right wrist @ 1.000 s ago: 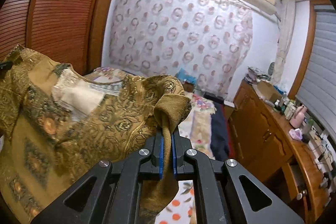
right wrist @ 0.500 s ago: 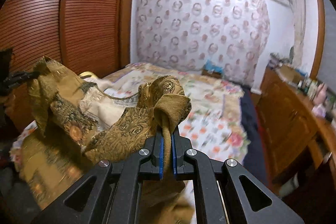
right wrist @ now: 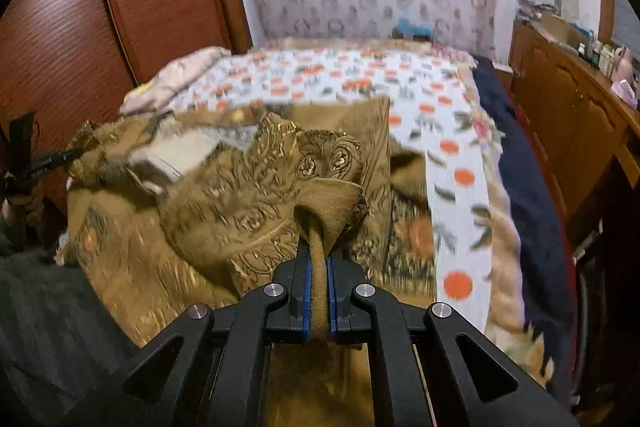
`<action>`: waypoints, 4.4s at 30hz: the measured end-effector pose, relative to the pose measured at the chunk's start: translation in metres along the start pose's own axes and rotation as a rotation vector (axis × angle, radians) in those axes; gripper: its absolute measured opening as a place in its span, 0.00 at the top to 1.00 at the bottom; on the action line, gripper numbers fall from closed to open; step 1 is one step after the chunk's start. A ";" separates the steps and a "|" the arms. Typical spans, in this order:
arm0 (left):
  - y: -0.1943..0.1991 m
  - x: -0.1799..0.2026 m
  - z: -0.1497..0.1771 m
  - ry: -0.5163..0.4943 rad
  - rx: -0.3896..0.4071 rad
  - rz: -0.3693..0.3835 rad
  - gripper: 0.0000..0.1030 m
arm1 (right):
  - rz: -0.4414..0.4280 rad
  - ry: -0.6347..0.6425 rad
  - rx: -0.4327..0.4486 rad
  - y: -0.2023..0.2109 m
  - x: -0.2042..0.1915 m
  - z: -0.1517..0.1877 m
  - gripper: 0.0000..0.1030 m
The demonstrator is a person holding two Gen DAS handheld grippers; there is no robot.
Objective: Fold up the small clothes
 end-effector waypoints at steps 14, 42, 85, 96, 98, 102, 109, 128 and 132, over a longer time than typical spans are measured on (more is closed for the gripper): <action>0.021 -0.019 -0.025 -0.024 0.078 -0.043 0.42 | 0.114 0.071 0.078 0.058 0.016 -0.071 0.48; -0.058 -0.054 -0.065 -0.004 0.007 -0.120 0.23 | 0.094 -0.016 -0.080 -0.077 0.023 -0.103 0.39; 0.040 -0.020 -0.132 -0.026 0.174 0.037 0.95 | 0.117 0.176 0.154 0.030 -0.055 -0.133 0.91; 0.153 -0.022 -0.230 -0.001 0.508 0.053 0.95 | 0.147 0.280 0.437 0.190 -0.111 -0.213 0.91; 0.173 -0.025 -0.242 0.005 0.561 0.047 0.95 | 0.141 0.292 0.476 0.213 -0.120 -0.222 0.91; 0.207 -0.031 -0.260 -0.002 0.641 0.029 0.95 | 0.111 0.316 0.506 0.243 -0.139 -0.232 0.91; 0.233 -0.041 -0.263 0.003 0.710 0.025 0.95 | 0.092 0.367 0.539 0.268 -0.156 -0.223 0.91; -0.122 -0.081 -0.281 0.024 0.233 -0.200 0.95 | 0.095 0.187 0.201 -0.059 -0.043 -0.252 0.91; -0.189 -0.083 -0.269 0.010 0.118 -0.196 0.82 | 0.189 0.113 0.055 -0.157 -0.008 -0.247 0.65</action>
Point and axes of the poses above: each gripper's, at about its wrist camera, not at the fingertips, and y roughly against the way its jaws point, x to its right, z to its underside, the point moved 8 cm from there along -y, roughly the way its jaws point, and after that the axes turned 10 degrees about -z, right-handed, at the moved point
